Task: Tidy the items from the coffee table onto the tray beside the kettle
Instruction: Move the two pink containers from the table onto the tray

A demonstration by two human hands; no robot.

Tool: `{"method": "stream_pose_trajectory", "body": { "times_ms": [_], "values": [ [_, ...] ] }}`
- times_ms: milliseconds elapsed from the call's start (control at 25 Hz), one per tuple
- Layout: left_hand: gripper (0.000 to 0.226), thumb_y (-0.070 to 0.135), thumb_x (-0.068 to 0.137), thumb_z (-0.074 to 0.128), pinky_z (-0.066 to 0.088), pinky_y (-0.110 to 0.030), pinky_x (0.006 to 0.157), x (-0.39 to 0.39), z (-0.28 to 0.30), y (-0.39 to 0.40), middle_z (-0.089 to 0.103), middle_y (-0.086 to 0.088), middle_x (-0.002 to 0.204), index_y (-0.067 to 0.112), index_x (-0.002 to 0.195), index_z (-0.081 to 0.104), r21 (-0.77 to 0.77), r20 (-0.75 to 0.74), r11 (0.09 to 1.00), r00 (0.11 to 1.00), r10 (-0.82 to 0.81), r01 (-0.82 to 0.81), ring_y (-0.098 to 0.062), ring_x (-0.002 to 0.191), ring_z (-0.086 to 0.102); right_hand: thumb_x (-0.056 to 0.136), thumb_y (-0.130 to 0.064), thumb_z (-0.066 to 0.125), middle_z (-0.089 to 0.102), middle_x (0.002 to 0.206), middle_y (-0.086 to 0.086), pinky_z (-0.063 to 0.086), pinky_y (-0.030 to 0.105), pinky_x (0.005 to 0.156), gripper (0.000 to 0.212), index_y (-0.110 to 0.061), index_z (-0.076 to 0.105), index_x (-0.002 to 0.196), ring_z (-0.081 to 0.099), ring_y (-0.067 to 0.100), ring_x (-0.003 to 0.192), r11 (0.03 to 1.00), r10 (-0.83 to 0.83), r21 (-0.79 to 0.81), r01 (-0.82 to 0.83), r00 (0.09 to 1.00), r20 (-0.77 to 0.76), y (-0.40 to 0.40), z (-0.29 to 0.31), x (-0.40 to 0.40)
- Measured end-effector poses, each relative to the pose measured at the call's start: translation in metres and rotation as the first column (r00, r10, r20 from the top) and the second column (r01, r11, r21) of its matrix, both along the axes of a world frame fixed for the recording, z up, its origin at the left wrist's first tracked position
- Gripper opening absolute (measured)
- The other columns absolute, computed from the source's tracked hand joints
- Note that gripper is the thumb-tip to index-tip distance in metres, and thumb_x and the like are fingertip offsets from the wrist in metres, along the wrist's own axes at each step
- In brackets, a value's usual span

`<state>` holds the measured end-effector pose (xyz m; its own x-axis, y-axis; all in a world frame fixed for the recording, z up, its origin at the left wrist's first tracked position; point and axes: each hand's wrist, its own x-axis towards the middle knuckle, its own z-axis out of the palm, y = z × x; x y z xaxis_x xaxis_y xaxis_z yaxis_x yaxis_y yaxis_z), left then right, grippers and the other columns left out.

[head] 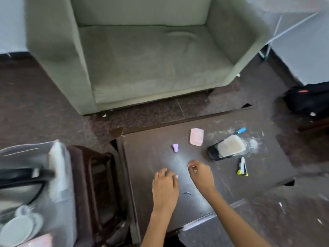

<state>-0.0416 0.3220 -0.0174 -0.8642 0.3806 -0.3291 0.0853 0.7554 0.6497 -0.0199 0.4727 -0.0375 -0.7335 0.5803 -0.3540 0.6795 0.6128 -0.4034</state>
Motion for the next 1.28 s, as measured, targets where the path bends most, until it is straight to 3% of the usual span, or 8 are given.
{"method": "stream_pose_trajectory", "body": {
  "times_ms": [240, 400, 640, 760, 880, 1080, 1160, 1280],
  "values": [
    [0.025, 0.024, 0.092, 0.048, 0.046, -0.038, 0.091, -0.012, -0.043, 0.077, 0.063, -0.008, 0.116, 0.014, 0.103, 0.068, 0.03, -0.049, 0.998, 0.998, 0.05, -0.049, -0.029, 0.108, 0.057, 0.091, -0.024, 0.051, 0.039, 0.138, 0.012, 0.048, 0.041, 0.083, 0.044, -0.015, 0.042, 0.134, 0.049, 0.033, 0.117, 0.977, 0.114, 0.17, -0.132, 0.987, 0.11, 0.084, -0.049, -0.063],
    [0.03, 0.03, 0.096, 0.041, 0.039, -0.03, 0.1, -0.017, -0.054, 0.101, 0.054, -0.001, 0.131, 0.021, 0.116, 0.061, -0.003, -0.014, 0.999, 0.999, 0.05, -0.05, -0.02, 0.119, 0.048, 0.095, -0.031, 0.044, 0.007, 0.155, 0.019, 0.048, 0.041, 0.088, 0.054, -0.028, 0.024, 0.145, 0.048, 0.038, 0.118, 0.986, 0.066, 0.133, -0.101, 0.968, 0.243, 0.109, -0.086, -0.096],
    [0.032, 0.031, 0.097, 0.041, 0.037, -0.027, 0.102, -0.022, -0.053, 0.107, 0.049, 0.002, 0.137, 0.022, 0.121, 0.059, 0.011, 0.055, 0.998, 0.997, 0.06, -0.061, -0.018, 0.124, 0.042, 0.092, -0.01, 0.042, 0.026, 0.144, 0.018, 0.05, 0.041, 0.08, 0.047, -0.023, 0.033, 0.137, 0.052, 0.037, 0.109, 0.984, 0.041, 0.157, -0.079, 0.972, 0.233, 0.119, -0.098, -0.092],
    [0.033, 0.033, 0.097, 0.039, 0.035, -0.025, 0.103, -0.022, -0.05, 0.099, 0.046, 0.005, 0.139, 0.025, 0.124, 0.056, -0.005, 0.064, 0.999, 0.997, 0.051, -0.05, -0.015, 0.127, 0.039, 0.089, -0.011, 0.05, 0.0, 0.157, 0.013, 0.051, 0.04, 0.077, 0.057, -0.023, 0.027, 0.139, 0.035, 0.036, 0.13, 0.962, 0.123, 0.222, -0.161, 0.977, 0.176, 0.117, -0.098, -0.085],
    [0.03, 0.03, 0.096, 0.041, 0.04, -0.027, 0.099, -0.024, -0.055, 0.091, 0.052, 0.004, 0.132, 0.022, 0.118, 0.06, -0.007, 0.044, 0.998, 0.997, 0.064, -0.064, -0.017, 0.119, 0.045, 0.085, -0.019, 0.062, -0.013, 0.158, 0.009, 0.047, 0.041, 0.097, 0.075, -0.032, 0.018, 0.145, 0.004, 0.034, 0.145, 0.918, 0.304, 0.185, -0.352, 0.921, 0.244, 0.12, -0.106, -0.098],
    [0.03, 0.03, 0.096, 0.041, 0.04, -0.026, 0.098, -0.018, -0.06, 0.081, 0.052, 0.005, 0.131, 0.022, 0.119, 0.059, 0.005, 0.072, 0.996, 0.994, 0.083, -0.084, -0.016, 0.119, 0.044, 0.084, -0.01, 0.062, 0.012, 0.155, 0.016, 0.048, 0.038, 0.093, 0.042, -0.014, 0.047, 0.124, 0.009, 0.036, 0.142, 0.861, 0.349, 0.265, -0.434, 0.884, 0.312, 0.118, -0.114, -0.088],
    [0.033, 0.033, 0.096, 0.038, 0.038, -0.025, 0.099, -0.015, -0.058, 0.078, 0.051, 0.006, 0.132, 0.023, 0.121, 0.058, 0.01, 0.09, 0.996, 0.992, 0.087, -0.088, -0.014, 0.122, 0.043, 0.079, -0.011, 0.068, 0.019, 0.151, 0.017, 0.051, 0.038, 0.089, 0.044, -0.013, 0.049, 0.119, 0.014, 0.036, 0.14, 0.855, 0.358, 0.268, -0.444, 0.879, 0.315, 0.113, -0.113, -0.065],
    [0.034, 0.035, 0.095, 0.037, 0.04, -0.024, 0.096, -0.012, -0.058, 0.075, 0.053, 0.008, 0.127, 0.023, 0.119, 0.058, 0.019, 0.12, 0.995, 0.988, 0.097, -0.1, -0.013, 0.119, 0.044, 0.072, -0.004, 0.068, 0.034, 0.137, 0.007, 0.051, 0.034, 0.073, 0.051, -0.018, 0.046, 0.116, 0.039, 0.03, 0.122, 0.868, 0.356, 0.243, -0.434, 0.883, 0.305, 0.108, -0.107, -0.036]
  ]
}}
